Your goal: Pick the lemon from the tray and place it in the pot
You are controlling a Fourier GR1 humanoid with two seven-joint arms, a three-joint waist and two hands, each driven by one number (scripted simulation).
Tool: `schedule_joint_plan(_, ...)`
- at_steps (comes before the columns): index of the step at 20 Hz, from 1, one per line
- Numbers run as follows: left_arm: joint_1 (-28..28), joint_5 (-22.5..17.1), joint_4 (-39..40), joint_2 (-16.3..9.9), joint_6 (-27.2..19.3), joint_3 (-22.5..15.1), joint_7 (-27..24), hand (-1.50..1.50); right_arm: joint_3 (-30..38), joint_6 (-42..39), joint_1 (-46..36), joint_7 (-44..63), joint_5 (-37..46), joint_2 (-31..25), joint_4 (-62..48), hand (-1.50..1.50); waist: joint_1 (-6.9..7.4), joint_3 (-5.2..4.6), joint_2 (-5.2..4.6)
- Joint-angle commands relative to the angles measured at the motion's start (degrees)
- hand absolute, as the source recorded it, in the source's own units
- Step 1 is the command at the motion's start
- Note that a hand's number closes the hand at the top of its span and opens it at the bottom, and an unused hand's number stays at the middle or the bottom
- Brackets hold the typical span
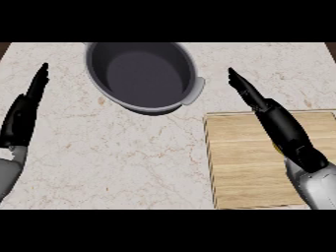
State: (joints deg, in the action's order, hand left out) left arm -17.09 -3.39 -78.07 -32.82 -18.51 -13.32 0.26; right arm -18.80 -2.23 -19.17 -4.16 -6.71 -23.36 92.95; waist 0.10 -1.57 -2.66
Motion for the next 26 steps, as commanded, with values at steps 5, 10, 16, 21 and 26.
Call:
schedule_joint_plan(5, 1.2, -10.1, -3.5, 9.8, 2.0, 0.5, 3.4, 0.0, -5.0, -27.5, 2.9, -6.4, -20.8, -0.5, -0.2, -1.5, 2.21, 1.83, 1.67)
schedule_joint_plan(10, 3.9, -15.4, -6.3, 13.9, 2.6, 0.4, 7.2, 0.0, 10.9, -22.8, 3.3, -28.2, -10.9, -9.3, -3.6, -1.5, -0.47, 2.18, 2.35)
schedule_joint_plan(16, 4.4, -16.0, -7.9, 13.0, 2.9, 1.3, 8.1, 0.0, 19.1, -38.8, 6.3, -51.7, -10.0, -20.2, -11.9, -1.5, 0.04, 1.97, 2.19)
schedule_joint_plan(21, 4.5, -14.8, -10.6, 15.0, 1.4, -1.4, 9.5, 0.0, 22.5, -36.0, 5.4, -55.9, -1.4, -32.4, -17.3, -1.5, 0.71, 2.01, 2.07)
schedule_joint_plan(26, 5.9, -15.2, -13.0, 14.4, 1.1, -1.1, 11.5, 0.0, 20.1, -32.9, 7.5, -62.0, 5.6, -40.1, -17.6, -1.5, 1.22, 1.89, 2.32)
